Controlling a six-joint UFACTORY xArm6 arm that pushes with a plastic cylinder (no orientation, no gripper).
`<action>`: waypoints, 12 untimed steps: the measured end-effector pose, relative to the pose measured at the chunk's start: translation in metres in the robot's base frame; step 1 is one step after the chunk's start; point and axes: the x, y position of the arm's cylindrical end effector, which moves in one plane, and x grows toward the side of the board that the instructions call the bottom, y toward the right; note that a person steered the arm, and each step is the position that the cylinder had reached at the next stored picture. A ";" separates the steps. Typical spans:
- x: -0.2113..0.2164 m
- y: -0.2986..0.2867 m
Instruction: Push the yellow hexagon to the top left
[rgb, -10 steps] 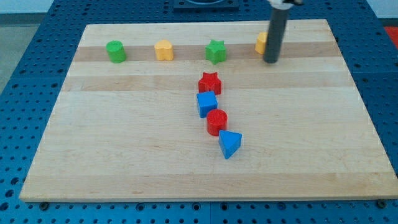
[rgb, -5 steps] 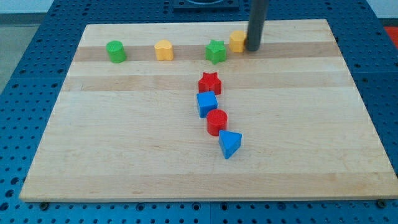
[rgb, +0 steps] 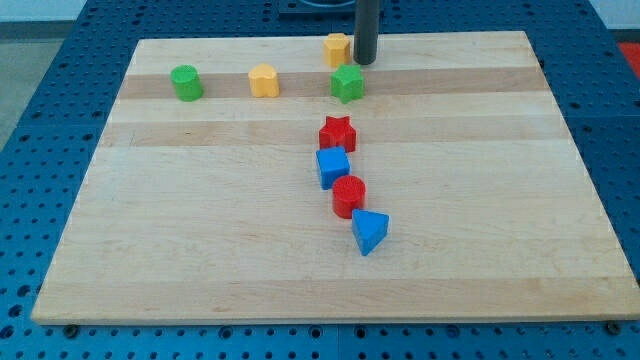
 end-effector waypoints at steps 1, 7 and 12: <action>-0.010 0.003; -0.016 -0.067; 0.005 -0.067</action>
